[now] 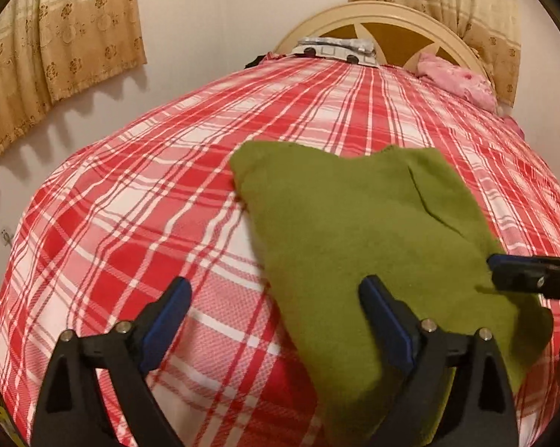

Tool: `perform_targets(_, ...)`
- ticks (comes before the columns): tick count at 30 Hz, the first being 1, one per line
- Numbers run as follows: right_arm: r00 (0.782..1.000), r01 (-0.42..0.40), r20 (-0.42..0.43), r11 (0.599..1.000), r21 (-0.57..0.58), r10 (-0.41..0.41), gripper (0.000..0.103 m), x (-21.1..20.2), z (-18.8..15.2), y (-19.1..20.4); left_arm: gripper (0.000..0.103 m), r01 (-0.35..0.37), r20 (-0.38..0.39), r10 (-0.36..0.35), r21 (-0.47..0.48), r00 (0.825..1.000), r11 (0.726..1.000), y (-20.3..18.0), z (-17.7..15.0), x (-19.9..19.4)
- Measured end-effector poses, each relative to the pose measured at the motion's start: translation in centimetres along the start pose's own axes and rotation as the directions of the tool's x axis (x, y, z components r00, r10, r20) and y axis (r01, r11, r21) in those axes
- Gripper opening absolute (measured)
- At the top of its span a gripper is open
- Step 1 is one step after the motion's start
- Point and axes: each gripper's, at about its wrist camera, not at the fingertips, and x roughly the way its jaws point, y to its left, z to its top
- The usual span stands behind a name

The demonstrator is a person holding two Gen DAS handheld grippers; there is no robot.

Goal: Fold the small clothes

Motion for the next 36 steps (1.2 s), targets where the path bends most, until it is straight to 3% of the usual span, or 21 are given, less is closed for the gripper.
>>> perform_targets(3, 1.0, 0.028, 0.004, 1.0, 0.001, -0.028, 0.043, -0.3, -0.1, 0.4, 0.096, 0.001, 0.002, -0.001, -0.015, 1.0, 1.0, -0.2, -0.3, -0.7)
perform_targets(7, 0.987, 0.155, 0.051, 0.988, -0.018, -0.154, 0.044, -2.5, -1.3, 2.2, 0.096, 0.001, 0.017, -0.001, -0.005, 1.0, 1.0, -0.6, -0.7, -3.4)
perform_targets(8, 0.98, 0.189, 0.069, 0.982, -0.023, -0.187, 0.048, -3.1, -1.5, 2.7, 0.096, -0.005, 0.033, 0.005, 0.004, 0.999, 1.0, -0.8, -0.8, -4.3)
perform_targets(9, 0.97, 0.225, 0.099, 0.974, -0.032, -0.221, 0.053, -4.0, -2.0, 3.5, 0.096, -0.01, 0.057, 0.009, 0.013, 0.998, 1.0, -1.1, -1.1, -5.7)
perform_targets(13, 0.904, 0.361, 0.266, 0.931, -0.053, -0.335, 0.055, -8.7, -4.4, 6.4, 0.097, 0.015, 0.116, -0.014, -0.007, 0.993, 1.0, -1.3, -1.4, -9.0)
perform_targets(22, 0.852, 0.433, 0.376, 0.894, -0.113, -0.365, 0.055, -12.7, -7.6, 11.7, 0.098, 0.079, 0.201, -0.079, 0.005, 0.977, 0.997, -2.6, -1.5, -13.9)
perform_targets(25, 0.844, 0.433, 0.394, 0.896, -0.102, -0.363, 0.056, -13.1, -8.2, 12.7, 0.102, 0.094, 0.235, -0.094, 0.01, 0.967, 0.996, -2.7, -1.3, -15.1)
perform_targets(36, 0.805, 0.473, 0.449, 0.876, -0.089, -0.389, 0.056, -15.4, -9.5, 15.1, 0.102, 0.133, 0.288, -0.137, 0.036, 0.948, 0.991, -3.7, -1.2, -17.5)
